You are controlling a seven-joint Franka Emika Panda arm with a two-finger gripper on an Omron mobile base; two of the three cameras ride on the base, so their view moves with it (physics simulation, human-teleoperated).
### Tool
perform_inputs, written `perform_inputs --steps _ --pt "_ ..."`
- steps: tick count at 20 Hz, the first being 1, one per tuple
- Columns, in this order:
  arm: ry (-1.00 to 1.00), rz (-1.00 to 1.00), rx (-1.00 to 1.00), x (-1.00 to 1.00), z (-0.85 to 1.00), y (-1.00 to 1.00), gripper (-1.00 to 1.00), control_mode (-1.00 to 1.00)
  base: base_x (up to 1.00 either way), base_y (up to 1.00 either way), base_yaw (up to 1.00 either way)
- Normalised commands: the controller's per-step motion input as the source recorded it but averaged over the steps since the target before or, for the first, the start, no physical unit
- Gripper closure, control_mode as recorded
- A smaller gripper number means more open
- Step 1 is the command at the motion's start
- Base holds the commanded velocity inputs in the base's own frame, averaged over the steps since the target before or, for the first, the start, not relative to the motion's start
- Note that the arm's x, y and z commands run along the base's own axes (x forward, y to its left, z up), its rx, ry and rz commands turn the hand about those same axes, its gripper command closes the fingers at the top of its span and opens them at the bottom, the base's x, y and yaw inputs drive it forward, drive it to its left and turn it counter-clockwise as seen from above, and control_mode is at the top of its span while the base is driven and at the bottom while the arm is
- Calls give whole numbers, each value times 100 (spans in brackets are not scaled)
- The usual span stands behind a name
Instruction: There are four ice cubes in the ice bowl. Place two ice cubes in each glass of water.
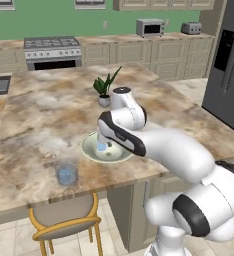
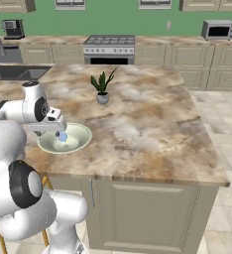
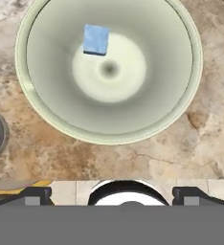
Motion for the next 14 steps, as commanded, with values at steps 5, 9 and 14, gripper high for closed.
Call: perform_inputs --steps 5,9,14 --pt "-4 0 3 64 -18 6 -100 -100 0 0 0" --pt "0 0 6 48 -17 4 -100 -100 0 0 0" --pt "0 -3 6 20 -18 26 -100 -100 0 0 0"
